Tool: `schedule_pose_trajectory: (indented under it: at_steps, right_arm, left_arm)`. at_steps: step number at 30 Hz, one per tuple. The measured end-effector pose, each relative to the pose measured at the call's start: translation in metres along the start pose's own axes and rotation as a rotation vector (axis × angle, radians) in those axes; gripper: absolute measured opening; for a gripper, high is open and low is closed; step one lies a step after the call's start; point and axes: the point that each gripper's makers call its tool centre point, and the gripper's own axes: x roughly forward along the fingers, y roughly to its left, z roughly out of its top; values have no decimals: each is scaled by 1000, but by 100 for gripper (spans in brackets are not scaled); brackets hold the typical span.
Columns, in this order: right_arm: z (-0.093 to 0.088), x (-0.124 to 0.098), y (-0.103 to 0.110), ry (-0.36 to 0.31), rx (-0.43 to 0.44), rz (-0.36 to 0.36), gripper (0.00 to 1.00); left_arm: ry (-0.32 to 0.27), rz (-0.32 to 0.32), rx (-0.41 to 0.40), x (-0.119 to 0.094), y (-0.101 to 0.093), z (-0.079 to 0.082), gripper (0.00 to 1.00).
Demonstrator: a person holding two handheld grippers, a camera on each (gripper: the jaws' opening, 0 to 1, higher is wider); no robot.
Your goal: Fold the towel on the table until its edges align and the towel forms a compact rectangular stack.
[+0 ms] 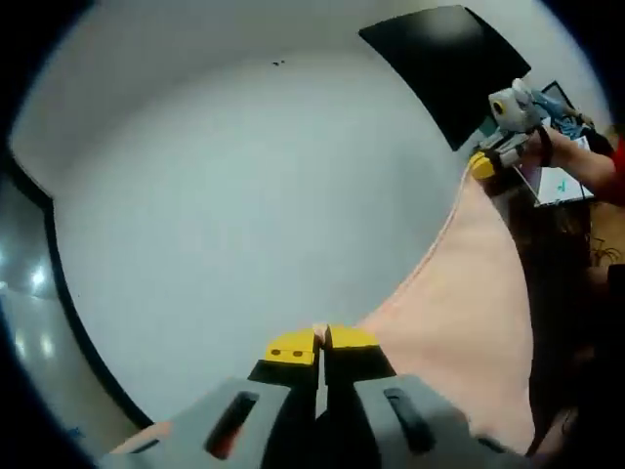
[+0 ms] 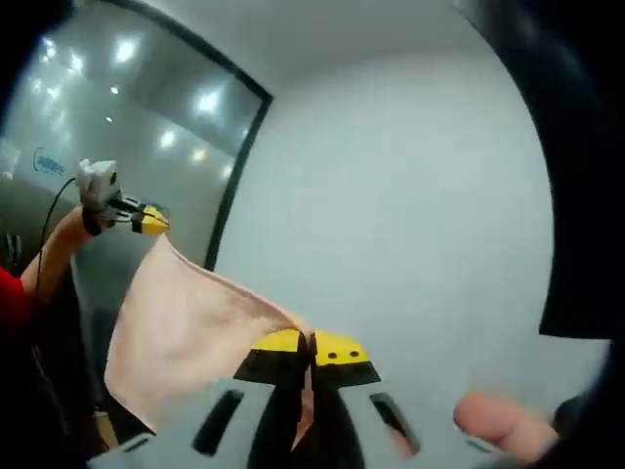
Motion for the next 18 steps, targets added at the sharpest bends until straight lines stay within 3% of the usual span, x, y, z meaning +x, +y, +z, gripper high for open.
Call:
schedule_pose_trajectory:
  at_steps: [3,6,10,12,14,16,17,18]
  right_arm:
    - [-19,-8,-31,30,23,-81,0]
    - [-42,-16,-55,79,-28,-181,0]
    - [-89,-15,-66,215,-104,-244,0]
    - [-117,-15,-74,286,-126,-291,0]
    - [-144,-14,-80,355,-147,-312,0]
    - [-174,-8,-88,394,-131,-342,0]
    - [-190,-7,-91,419,-109,-351,0]
    - [-202,-9,-92,424,-105,-354,0]
  left_arm:
    - [2,-69,-63,30,-34,-16,0]
    - [21,-110,-88,65,-63,-35,0]
    - [84,-167,-97,109,-105,-72,0]
    - [93,-199,-162,131,-121,-92,0]
    - [109,-284,-273,146,-150,-111,2]
    - [90,-460,-373,145,-183,-119,18]
    - [81,-504,-439,144,-187,-124,30]
    - [81,-487,-478,143,-180,-132,34]
